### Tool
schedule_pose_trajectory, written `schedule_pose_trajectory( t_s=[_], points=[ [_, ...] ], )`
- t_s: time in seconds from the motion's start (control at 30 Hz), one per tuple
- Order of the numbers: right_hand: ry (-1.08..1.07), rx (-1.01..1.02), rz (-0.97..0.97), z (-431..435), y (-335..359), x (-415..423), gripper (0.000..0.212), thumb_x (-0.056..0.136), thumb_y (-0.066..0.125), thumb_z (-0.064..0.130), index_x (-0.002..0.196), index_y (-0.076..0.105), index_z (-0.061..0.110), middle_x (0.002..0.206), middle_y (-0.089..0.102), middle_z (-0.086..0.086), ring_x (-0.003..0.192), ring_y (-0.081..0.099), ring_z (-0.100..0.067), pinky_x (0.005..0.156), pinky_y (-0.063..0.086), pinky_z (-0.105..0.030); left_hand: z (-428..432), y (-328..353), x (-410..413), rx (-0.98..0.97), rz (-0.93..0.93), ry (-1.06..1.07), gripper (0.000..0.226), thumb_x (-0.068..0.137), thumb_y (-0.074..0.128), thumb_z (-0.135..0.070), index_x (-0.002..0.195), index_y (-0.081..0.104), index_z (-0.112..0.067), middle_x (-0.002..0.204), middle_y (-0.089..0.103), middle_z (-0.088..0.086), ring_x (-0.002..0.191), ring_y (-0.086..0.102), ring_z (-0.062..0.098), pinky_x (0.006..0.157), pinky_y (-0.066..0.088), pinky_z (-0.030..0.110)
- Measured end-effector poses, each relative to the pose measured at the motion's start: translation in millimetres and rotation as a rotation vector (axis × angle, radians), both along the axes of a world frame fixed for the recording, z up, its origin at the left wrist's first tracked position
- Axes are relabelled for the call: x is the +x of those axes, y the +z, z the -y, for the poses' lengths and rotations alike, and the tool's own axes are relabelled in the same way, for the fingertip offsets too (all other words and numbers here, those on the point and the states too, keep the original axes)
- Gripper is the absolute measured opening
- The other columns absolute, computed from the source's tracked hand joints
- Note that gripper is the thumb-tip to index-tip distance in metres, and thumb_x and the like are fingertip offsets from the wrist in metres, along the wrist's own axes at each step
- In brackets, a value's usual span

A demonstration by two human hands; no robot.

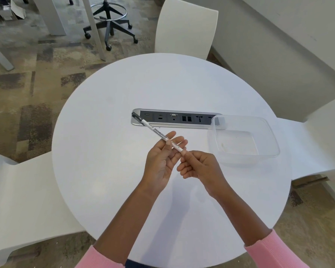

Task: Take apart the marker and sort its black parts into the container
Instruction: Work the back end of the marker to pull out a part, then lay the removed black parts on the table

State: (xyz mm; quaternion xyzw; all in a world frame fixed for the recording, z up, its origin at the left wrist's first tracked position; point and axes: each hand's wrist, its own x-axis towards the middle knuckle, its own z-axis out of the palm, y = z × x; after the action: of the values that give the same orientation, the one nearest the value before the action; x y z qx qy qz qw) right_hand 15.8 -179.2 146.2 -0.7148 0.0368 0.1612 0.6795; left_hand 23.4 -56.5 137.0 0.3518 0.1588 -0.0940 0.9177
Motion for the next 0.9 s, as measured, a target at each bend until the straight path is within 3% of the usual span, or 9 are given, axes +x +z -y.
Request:
schedule_pose_trajectory(
  t_s=[0.13, 0.3, 0.43, 0.5, 0.57, 0.63, 0.77, 0.9],
  points=[
    [0.004, 0.052, -0.033, 2.8, 0.0, -1.6, 0.029, 0.090, 0.054, 0.018, 0.065, 0.065, 0.011, 0.049, 0.067, 0.000, 0.045, 0.060, -0.009, 0.047, 0.051, -0.016, -1.3, 0.8, -2.3, 0.035, -0.028, 0.077, 0.013, 0.090, 0.048, -0.001, 0.087, 0.060, -0.006, 0.062, 0.071, 0.000, 0.068, 0.072, 0.016, 0.060, 0.058, 0.022],
    [-0.017, -0.114, 0.196, 2.3, -4.3, -5.5, 0.023, 0.088, 0.056, 0.012, 0.069, 0.067, 0.012, 0.050, 0.065, 0.005, 0.046, 0.058, -0.007, 0.049, 0.051, -0.016, -2.6, 1.4, -1.1, 0.043, -0.091, 0.140, 0.011, 0.087, 0.053, -0.002, 0.079, 0.061, -0.005, 0.057, 0.071, 0.001, 0.061, 0.071, 0.017, 0.054, 0.056, 0.022],
    [0.127, -0.577, 0.605, 4.3, -0.8, -7.1, 0.024, 0.090, 0.053, 0.020, 0.075, 0.065, 0.005, 0.057, 0.062, -0.001, 0.050, 0.056, -0.013, 0.055, 0.052, -0.027, 2.0, 1.9, -2.2, 0.053, -0.177, 0.149, 0.013, 0.085, 0.056, 0.000, 0.074, 0.062, -0.004, 0.054, 0.070, 0.003, 0.056, 0.070, 0.017, 0.050, 0.056, 0.022],
    [0.166, -0.867, 0.920, 11.6, -0.7, -7.2, 0.033, 0.091, 0.049, 0.023, 0.072, 0.063, 0.000, 0.050, 0.055, -0.008, 0.044, 0.049, -0.021, 0.045, 0.048, -0.031, -7.5, 3.6, 2.4, 0.028, -0.207, 0.222, 0.020, 0.086, 0.052, 0.005, 0.069, 0.059, -0.005, 0.049, 0.068, 0.002, 0.050, 0.068, 0.013, 0.049, 0.056, 0.021],
    [0.175, -0.973, 1.106, 24.5, -1.7, -11.1, 0.038, 0.093, 0.044, 0.023, 0.073, 0.064, -0.002, 0.048, 0.053, -0.009, 0.042, 0.047, -0.025, 0.038, 0.043, -0.029, -34.3, 3.6, 14.3, 0.017, -0.208, 0.369, 0.023, 0.087, 0.049, 0.006, 0.069, 0.056, -0.006, 0.046, 0.066, 0.000, 0.047, 0.066, 0.010, 0.049, 0.056, 0.021],
    [0.155, -0.961, 1.104, 37.1, -4.2, -15.3, 0.042, 0.095, 0.041, 0.025, 0.074, 0.065, -0.002, 0.047, 0.054, -0.009, 0.041, 0.047, -0.026, 0.036, 0.043, -0.029, -56.5, 7.1, 23.8, 0.046, -0.170, 0.438, 0.018, 0.087, 0.054, 0.001, 0.071, 0.058, -0.005, 0.048, 0.067, -0.001, 0.051, 0.068, 0.012, 0.053, 0.058, 0.023],
    [0.131, -0.869, 0.863, 38.0, -10.7, -15.3, 0.028, 0.089, 0.053, 0.021, 0.078, 0.065, -0.003, 0.050, 0.055, -0.014, 0.044, 0.050, -0.030, 0.039, 0.047, -0.033, -43.9, 4.0, 21.7, 0.048, -0.189, 0.362, 0.015, 0.086, 0.057, -0.001, 0.072, 0.059, -0.004, 0.051, 0.069, 0.001, 0.053, 0.069, 0.014, 0.051, 0.057, 0.023],
    [0.126, -0.810, 0.591, 30.3, -25.1, -7.5, 0.022, 0.090, 0.055, 0.019, 0.087, 0.064, -0.001, 0.066, 0.064, -0.019, 0.059, 0.058, -0.035, 0.058, 0.052, -0.045, -35.9, -4.3, 18.8, -0.001, -0.236, 0.336, 0.011, 0.085, 0.058, -0.001, 0.074, 0.059, -0.004, 0.052, 0.070, 0.002, 0.054, 0.070, 0.015, 0.050, 0.057, 0.024]
  ],
)
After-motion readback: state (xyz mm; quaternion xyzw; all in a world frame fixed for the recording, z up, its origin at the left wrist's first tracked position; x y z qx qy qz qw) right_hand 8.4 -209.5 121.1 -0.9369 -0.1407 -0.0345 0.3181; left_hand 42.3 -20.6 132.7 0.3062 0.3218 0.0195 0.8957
